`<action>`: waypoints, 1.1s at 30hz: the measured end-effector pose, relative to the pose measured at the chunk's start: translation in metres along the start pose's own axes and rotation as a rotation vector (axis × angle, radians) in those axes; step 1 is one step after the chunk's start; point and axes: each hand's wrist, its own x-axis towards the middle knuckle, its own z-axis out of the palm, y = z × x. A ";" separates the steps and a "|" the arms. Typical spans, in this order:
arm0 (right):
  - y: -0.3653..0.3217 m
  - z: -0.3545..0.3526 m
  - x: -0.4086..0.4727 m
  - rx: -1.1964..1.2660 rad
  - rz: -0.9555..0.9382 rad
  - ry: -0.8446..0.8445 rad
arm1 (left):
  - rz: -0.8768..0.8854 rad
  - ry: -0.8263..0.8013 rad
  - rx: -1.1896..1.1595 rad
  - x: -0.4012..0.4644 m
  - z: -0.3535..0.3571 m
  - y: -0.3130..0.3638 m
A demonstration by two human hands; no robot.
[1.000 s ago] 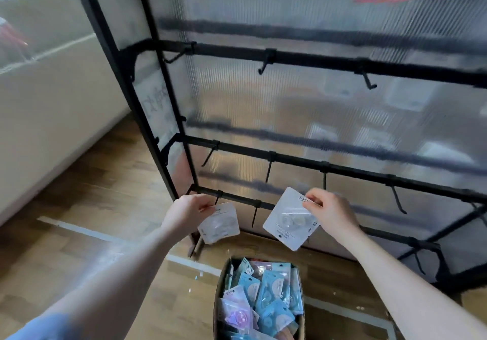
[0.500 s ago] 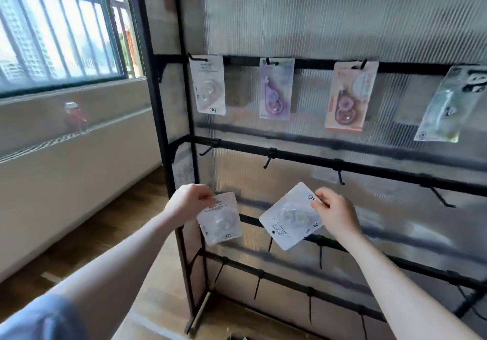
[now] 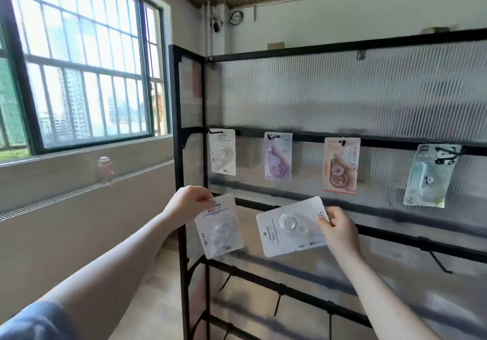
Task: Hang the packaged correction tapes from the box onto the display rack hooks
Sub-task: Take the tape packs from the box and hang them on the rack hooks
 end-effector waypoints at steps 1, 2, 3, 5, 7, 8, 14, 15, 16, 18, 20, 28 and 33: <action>-0.001 -0.001 0.001 0.016 0.014 0.006 | 0.011 0.017 -0.002 0.002 -0.005 0.003; -0.001 -0.002 0.002 0.034 0.027 0.007 | 0.018 0.031 -0.005 0.003 -0.010 0.007; -0.001 -0.003 0.003 0.052 0.037 0.007 | 0.020 0.045 -0.014 0.005 -0.014 0.010; -0.002 -0.005 0.004 0.081 0.043 0.014 | 0.017 0.078 -0.047 0.009 -0.023 0.016; -0.003 -0.006 0.005 0.104 0.056 0.022 | 0.012 0.110 -0.073 0.014 -0.030 0.021; -0.003 -0.006 0.005 0.122 0.065 0.025 | 0.007 0.121 -0.079 0.016 -0.033 0.023; -0.010 0.010 0.012 0.298 0.135 0.033 | 0.035 0.163 -0.154 0.037 -0.052 0.032; -0.014 0.014 0.015 0.323 0.140 0.036 | 0.043 0.173 -0.172 0.042 -0.055 0.032; -0.017 0.019 0.018 0.347 0.144 0.039 | 0.048 0.179 -0.191 0.048 -0.057 0.031; -0.024 0.030 0.025 0.390 0.147 0.040 | 0.054 0.184 -0.223 0.061 -0.062 0.028; -0.032 0.041 0.031 0.414 0.134 0.035 | 0.057 0.187 -0.256 0.075 -0.067 0.024; -0.049 0.078 0.048 0.437 0.097 0.073 | 0.087 0.254 -0.366 0.132 -0.072 0.013; -0.043 0.093 0.059 0.489 0.110 0.098 | 0.100 0.243 -0.424 0.158 -0.067 0.002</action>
